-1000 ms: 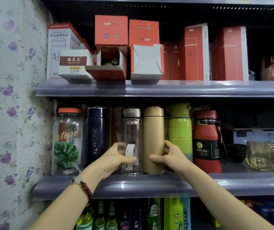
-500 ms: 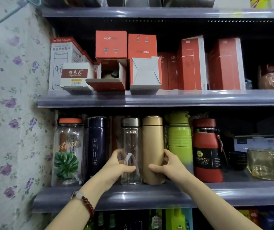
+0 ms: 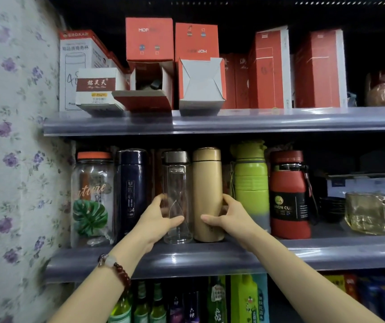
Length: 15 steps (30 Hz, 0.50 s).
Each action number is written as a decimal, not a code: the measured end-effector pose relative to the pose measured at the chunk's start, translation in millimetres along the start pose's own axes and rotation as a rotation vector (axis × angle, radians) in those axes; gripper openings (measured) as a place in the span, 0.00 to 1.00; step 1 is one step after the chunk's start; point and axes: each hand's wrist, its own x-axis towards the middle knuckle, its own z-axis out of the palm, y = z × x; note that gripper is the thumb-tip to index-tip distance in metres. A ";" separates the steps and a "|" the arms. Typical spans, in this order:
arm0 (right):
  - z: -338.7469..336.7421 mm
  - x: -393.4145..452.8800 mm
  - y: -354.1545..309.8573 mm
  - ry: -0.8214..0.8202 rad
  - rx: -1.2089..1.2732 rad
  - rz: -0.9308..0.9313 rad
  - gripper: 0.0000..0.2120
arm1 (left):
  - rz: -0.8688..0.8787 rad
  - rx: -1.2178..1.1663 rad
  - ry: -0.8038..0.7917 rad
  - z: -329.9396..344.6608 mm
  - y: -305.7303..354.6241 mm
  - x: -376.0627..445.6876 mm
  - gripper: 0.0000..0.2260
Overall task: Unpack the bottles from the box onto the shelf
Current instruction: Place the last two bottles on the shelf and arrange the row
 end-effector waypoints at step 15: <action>3.1 -7.9 -6.6 -0.031 -0.101 0.014 0.45 | -0.075 0.002 -0.072 -3.0 -5.6 6.7 0.35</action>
